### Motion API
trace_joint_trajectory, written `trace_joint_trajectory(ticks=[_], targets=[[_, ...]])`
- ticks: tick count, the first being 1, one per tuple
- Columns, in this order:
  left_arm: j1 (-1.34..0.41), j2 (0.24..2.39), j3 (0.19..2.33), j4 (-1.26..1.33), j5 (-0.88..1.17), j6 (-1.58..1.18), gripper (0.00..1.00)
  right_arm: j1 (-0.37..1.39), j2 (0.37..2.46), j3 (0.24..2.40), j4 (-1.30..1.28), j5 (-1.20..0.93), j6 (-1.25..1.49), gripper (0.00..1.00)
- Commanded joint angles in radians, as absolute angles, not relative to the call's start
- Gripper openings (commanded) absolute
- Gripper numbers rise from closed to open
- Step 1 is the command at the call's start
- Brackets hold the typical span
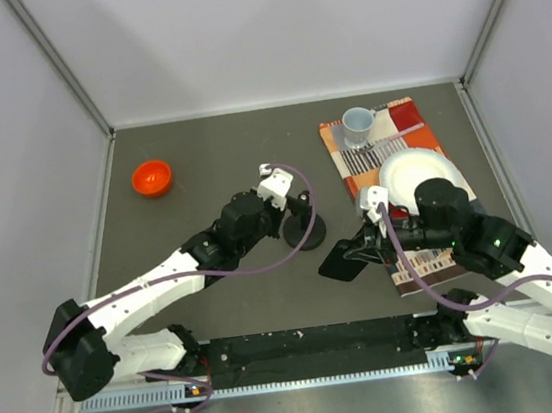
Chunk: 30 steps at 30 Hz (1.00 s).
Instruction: Place the phone on the phone stand
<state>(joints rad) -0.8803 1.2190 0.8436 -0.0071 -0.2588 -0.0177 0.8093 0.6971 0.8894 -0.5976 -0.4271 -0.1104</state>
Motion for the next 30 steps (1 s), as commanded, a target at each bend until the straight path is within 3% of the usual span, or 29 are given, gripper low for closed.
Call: trace_joint_trajectory(ticks=[1,6,12,30], targets=[[-0.885,1.125,0.830,0.019,-0.094,0.070,0.00,0.816,0.748,0.983,-0.517,-0.681,-0.403,0.00],[-0.871,1.114,0.896,-0.130,0.070,0.117,0.00,0.815,0.929,1.075,-0.573,-0.851,-0.653,0.00],[-0.798,1.049,0.832,-0.068,0.214,0.205,0.00,0.816,1.089,1.233,-0.587,-1.006,-0.811,0.00],[-0.752,1.040,0.805,-0.063,0.353,0.270,0.00,0.819,1.312,1.359,-0.626,-1.014,-0.963,0.00]])
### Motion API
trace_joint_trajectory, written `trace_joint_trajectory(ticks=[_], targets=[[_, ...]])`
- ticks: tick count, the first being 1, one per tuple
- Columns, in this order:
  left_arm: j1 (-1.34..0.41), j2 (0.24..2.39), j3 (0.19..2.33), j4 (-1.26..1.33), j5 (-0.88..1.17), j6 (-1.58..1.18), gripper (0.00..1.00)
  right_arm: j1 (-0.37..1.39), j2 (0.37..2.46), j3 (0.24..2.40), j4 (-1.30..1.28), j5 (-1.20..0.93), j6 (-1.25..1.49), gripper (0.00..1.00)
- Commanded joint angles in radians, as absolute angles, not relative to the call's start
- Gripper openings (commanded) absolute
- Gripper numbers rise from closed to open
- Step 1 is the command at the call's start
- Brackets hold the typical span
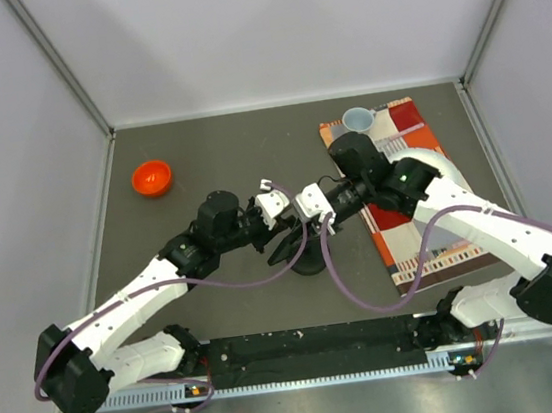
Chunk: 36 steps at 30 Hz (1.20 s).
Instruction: Place the phone on the phone stand
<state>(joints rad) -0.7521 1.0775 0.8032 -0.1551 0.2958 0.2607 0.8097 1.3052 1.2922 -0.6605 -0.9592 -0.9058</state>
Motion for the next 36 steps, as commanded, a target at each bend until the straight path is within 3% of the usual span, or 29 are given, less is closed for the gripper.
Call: trace_joint_trajectory(ticks=[1,36], targets=[[-0.752,1.040,0.805,-0.063,0.357,0.273,0.00,0.821,1.325,1.364,-0.627,-1.009,-0.966,0.00],[-0.749,1.019,0.802,-0.055,0.336,0.264,0.00,0.813,1.445,1.391,-0.677,-0.970,-0.885,0.00]])
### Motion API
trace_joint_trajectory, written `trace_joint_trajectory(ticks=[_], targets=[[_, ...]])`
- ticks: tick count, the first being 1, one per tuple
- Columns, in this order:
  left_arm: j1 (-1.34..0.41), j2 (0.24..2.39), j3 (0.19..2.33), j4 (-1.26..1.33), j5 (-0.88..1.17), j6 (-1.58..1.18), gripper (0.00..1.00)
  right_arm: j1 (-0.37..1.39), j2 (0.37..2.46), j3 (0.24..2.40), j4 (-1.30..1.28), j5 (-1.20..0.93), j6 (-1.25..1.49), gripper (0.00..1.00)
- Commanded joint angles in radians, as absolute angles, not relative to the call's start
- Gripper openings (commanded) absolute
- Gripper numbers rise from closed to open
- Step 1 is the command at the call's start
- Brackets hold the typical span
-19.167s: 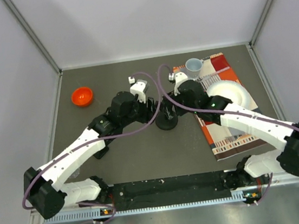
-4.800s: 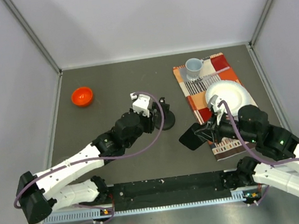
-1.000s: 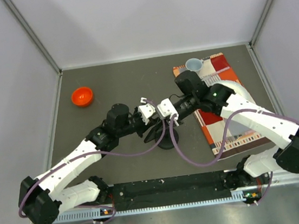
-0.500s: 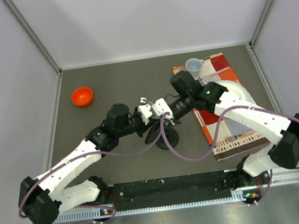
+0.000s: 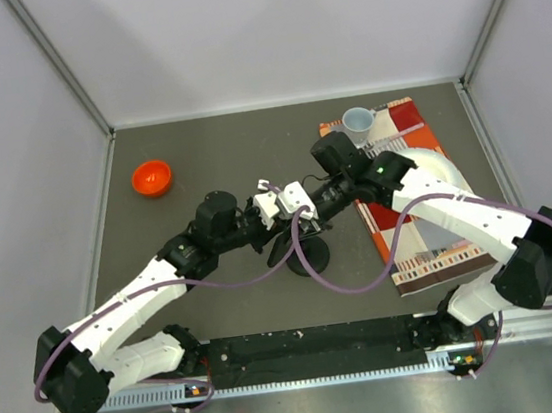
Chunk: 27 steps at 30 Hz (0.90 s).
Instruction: Place the phone on the phone stand
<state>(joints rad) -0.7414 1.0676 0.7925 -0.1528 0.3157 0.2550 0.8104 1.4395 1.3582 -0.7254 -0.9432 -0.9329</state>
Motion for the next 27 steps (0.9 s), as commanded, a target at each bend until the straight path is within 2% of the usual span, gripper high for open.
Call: trace_joint_trajectory(ticks=[1,12,16,20,24,27], targets=[[-0.747,1.017,0.801,-0.054,0.336,0.264,0.00,0.811,1.443,1.385,-0.676,-0.959,-0.874,0.00],[-0.749,1.012,0.799,-0.055,0.377,0.253,0.00,0.793,1.410,1.290,-0.604,-0.933,-0.879,0.00],[-0.749,1.013,0.804,-0.075,0.353,0.264,0.00,0.792,1.443,1.333,-0.624,-0.911,-0.842,0.00],[-0.749,0.983,0.779,-0.049,0.311,0.262,0.00,0.793,1.384,1.272,-0.630,-0.876,-0.807,0.00],[-0.750,0.988,0.781,-0.035,0.232,0.239,0.00,0.792,1.348,1.217,-0.638,-0.790,-0.646,0.00],[-0.750,0.991,0.785,-0.011,0.100,0.178,0.00,0.792,1.344,1.206,-0.663,-0.717,-0.487,0.00]])
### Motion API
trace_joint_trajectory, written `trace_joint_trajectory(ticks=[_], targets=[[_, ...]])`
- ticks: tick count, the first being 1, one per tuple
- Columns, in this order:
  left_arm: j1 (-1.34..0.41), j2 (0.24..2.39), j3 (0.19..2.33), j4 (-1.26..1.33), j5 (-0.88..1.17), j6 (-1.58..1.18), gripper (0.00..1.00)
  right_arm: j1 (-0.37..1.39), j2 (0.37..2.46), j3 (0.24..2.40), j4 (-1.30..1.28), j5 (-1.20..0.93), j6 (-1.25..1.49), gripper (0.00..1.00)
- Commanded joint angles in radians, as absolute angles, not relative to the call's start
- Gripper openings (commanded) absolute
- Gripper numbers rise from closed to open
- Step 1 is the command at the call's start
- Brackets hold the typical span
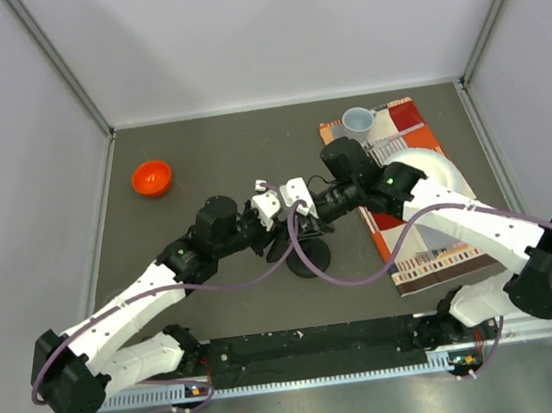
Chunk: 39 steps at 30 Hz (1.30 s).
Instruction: Place the phone on the phone stand
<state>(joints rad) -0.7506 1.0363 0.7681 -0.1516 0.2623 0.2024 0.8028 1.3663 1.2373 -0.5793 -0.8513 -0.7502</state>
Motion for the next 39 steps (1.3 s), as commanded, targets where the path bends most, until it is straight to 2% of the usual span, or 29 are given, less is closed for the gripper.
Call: trace_joint_trajectory(ticks=[1,6,14,24,30,35,39], targets=[[-0.750,0.994,0.791,-0.009,0.019,0.129,0.00,0.792,1.338,1.192,-0.663,-0.675,-0.398,0.00],[-0.768,0.980,0.784,0.051,-0.141,0.020,0.00,0.824,1.264,1.118,-0.675,-0.536,-0.168,0.00],[-0.804,0.936,0.753,0.130,-0.353,0.026,0.00,0.864,1.213,1.109,-0.874,-0.139,-0.043,0.00],[-0.965,0.968,0.782,0.219,-0.817,0.106,0.00,0.948,1.279,1.164,-1.028,0.203,0.090,0.00],[-0.983,1.003,0.821,0.118,-0.876,0.002,0.00,0.983,1.353,1.285,-1.150,0.417,0.104,0.00],[-0.996,0.985,0.833,0.045,-0.801,-0.080,0.00,0.960,1.422,1.357,-1.218,0.469,0.098,0.00],[-1.012,1.006,0.896,-0.165,-0.718,-0.162,0.00,0.954,1.499,1.432,-1.246,0.541,0.055,0.00]])
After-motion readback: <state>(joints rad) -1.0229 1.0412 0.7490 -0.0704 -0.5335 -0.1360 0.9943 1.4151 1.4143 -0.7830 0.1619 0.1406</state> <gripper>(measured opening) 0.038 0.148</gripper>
